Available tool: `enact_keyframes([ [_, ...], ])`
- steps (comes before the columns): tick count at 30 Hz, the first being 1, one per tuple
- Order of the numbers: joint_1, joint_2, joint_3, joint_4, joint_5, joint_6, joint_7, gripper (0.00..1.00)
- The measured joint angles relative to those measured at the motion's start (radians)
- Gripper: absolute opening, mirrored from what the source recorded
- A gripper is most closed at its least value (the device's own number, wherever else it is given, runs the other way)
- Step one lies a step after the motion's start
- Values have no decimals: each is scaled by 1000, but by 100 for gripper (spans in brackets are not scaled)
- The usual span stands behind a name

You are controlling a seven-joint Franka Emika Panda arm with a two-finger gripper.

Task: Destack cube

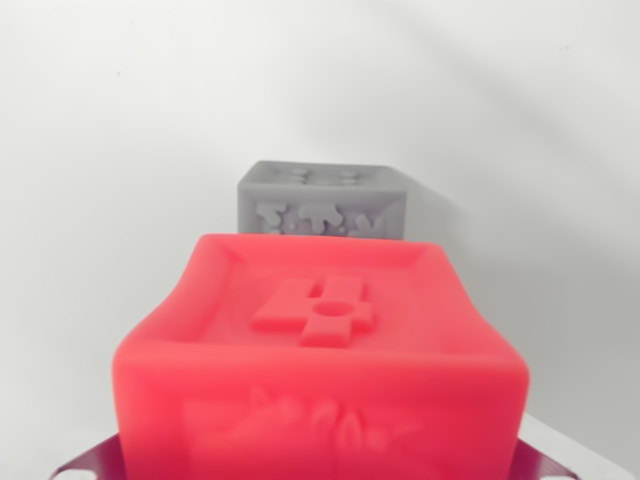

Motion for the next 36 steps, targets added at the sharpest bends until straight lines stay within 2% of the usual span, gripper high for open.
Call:
enact_keyframes([
  [22,0,-148,-2,8,-18,-152,14,0],
  [26,4,-150,0,11,-19,-156,42,0],
  [36,32,-137,12,18,-20,-156,140,0],
])
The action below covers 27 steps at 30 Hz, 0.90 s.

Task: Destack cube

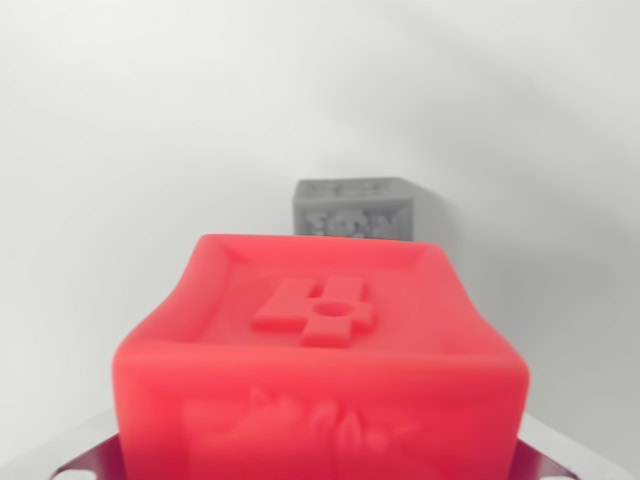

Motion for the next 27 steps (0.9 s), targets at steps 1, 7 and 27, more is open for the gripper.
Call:
enact_keyframes([
  [1,2,1,0,0,0,0,5,0],
  [7,20,10,6,8,0,1,68,0],
  [27,82,41,20,36,0,3,271,0],
])
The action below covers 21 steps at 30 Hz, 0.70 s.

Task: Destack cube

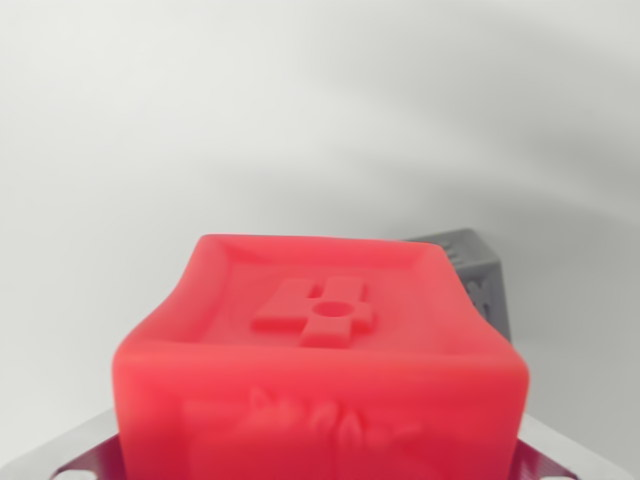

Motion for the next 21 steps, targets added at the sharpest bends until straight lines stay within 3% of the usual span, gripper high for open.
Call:
enact_keyframes([
  [21,66,40,8,38,0,1,205,0],
])
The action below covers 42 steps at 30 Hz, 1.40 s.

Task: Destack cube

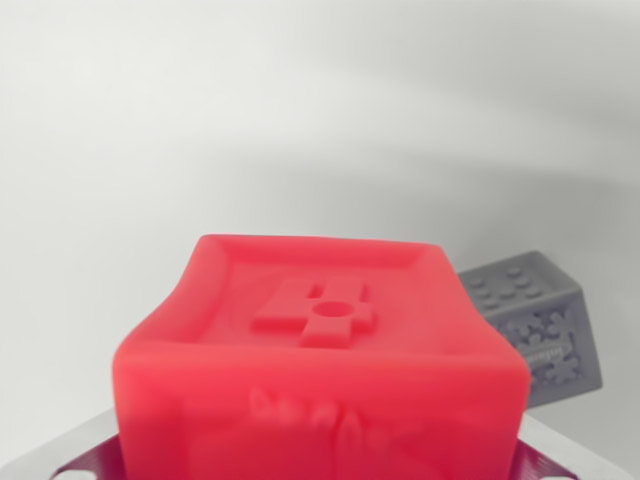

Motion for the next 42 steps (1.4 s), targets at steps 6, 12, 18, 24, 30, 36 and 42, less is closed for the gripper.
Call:
enact_keyframes([
  [6,19,12,1,13,0,0,55,0],
  [12,40,25,2,27,0,0,115,0],
  [18,59,38,2,41,0,0,170,0],
  [24,77,51,3,55,0,0,222,0],
  [30,84,78,2,60,0,22,237,0],
  [36,84,129,2,59,0,67,237,0],
  [42,84,164,2,59,1,105,237,0],
])
